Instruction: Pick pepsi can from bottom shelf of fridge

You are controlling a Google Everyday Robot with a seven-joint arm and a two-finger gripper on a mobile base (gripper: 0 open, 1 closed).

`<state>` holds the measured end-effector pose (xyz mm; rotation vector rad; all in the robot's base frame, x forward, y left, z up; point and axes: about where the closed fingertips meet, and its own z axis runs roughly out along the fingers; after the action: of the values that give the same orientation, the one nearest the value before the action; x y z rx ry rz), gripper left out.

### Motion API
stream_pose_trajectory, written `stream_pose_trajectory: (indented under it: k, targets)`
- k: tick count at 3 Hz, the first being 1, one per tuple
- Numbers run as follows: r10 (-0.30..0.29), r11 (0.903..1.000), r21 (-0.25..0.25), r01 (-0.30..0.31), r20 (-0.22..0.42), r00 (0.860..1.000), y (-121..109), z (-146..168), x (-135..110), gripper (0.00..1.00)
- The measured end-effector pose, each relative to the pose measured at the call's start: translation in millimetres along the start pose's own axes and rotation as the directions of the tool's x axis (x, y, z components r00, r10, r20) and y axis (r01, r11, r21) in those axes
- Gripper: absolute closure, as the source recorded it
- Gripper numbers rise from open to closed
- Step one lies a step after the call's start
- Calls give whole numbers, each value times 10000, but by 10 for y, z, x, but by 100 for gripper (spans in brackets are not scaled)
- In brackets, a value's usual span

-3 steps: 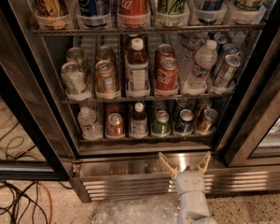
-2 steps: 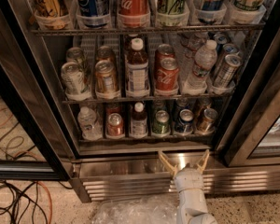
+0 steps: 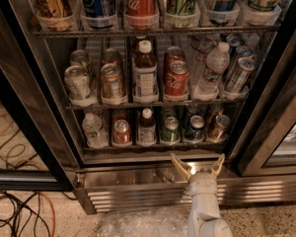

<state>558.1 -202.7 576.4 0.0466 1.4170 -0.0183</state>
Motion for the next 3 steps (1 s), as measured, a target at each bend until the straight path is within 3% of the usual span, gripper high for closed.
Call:
stream_pose_trajectory:
  k: [1, 3]
  targets:
    - [-175, 9997, -144, 175, -33, 9998, -121, 163, 10, 0]
    - [-144, 9999, 39, 143, 347, 9993, 11, 389, 30, 0]
